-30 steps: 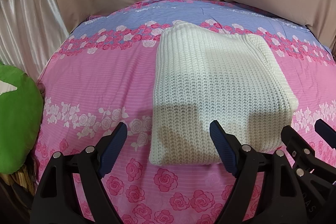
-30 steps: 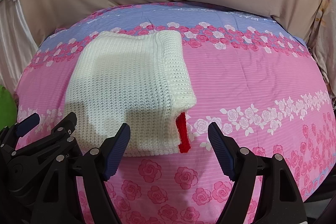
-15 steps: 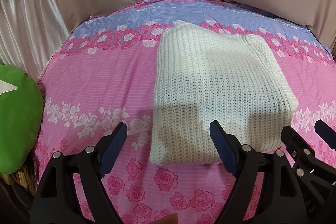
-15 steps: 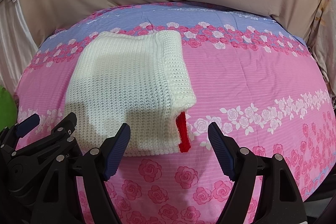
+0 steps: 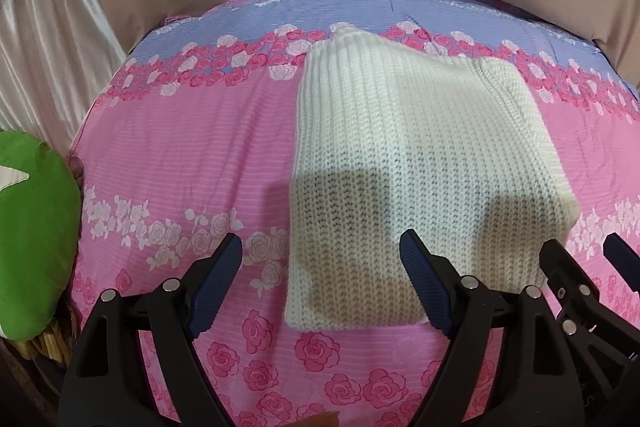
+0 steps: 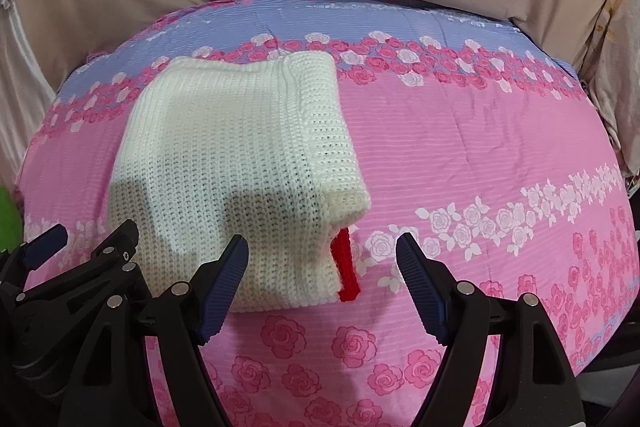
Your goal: Fold small clothes
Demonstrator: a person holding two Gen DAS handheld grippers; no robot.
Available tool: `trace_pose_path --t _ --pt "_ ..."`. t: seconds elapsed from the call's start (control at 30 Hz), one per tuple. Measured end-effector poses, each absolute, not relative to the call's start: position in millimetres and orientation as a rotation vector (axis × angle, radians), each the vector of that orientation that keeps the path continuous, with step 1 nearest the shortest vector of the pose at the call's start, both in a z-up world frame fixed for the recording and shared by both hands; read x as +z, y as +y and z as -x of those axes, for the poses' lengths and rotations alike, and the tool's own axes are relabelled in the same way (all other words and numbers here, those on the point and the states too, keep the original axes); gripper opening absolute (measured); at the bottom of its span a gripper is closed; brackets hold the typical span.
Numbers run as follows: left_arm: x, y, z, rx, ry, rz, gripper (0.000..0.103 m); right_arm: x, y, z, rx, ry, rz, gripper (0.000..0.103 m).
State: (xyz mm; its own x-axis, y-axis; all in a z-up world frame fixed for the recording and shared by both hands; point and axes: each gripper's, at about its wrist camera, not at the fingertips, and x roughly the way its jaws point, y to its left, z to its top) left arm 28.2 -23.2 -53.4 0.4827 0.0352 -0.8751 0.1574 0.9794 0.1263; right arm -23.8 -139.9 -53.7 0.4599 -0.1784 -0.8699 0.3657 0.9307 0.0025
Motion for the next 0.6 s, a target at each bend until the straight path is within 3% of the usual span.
trace_pose_path --t 0.6 --pt "-70 -26 -36 -0.101 1.109 -0.172 0.076 -69 -142 20 -0.35 1.077 -0.216 0.075"
